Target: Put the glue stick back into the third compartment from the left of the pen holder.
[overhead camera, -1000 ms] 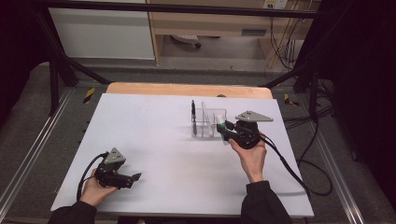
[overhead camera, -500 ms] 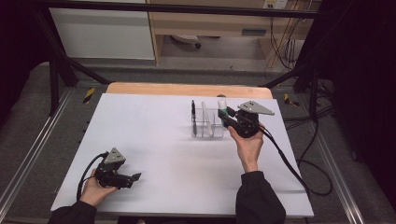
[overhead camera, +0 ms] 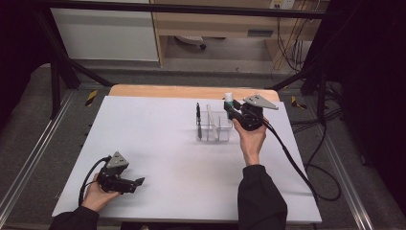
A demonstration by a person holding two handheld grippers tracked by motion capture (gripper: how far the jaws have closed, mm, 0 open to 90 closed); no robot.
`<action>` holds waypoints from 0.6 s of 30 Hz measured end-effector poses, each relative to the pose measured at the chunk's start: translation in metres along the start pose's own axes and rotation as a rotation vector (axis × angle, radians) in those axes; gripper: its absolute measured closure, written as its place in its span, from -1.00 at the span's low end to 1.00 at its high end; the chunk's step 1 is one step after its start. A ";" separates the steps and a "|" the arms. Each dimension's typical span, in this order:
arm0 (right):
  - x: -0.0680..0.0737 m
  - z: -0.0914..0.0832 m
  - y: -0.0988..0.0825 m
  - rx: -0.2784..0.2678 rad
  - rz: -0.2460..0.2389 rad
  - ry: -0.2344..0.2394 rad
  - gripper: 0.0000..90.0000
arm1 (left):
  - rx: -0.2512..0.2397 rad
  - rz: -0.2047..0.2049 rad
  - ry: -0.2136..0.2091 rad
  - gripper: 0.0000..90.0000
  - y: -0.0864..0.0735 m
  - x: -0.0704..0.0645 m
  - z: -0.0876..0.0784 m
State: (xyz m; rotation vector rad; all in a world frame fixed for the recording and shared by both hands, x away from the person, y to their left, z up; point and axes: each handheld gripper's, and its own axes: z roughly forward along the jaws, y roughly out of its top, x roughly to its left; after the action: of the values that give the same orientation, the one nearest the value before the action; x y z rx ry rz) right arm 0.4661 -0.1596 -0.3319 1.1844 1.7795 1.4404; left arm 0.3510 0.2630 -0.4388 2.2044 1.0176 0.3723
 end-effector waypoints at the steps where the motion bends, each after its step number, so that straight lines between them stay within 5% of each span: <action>1: 0.000 0.003 0.000 0.001 -0.001 0.000 0.47 | 0.000 0.000 0.000 -0.72 0.000 0.000 0.000; 18: -0.010 0.035 -0.017 0.009 -0.013 0.003 0.47 | 0.003 0.001 -0.002 -0.72 0.000 0.000 0.000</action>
State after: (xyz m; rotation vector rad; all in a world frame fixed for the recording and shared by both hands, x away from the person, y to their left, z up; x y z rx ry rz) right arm 0.4954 -0.1524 -0.3585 1.1739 1.7943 1.4292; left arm 0.3510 0.2630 -0.4393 2.2072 1.0171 0.3696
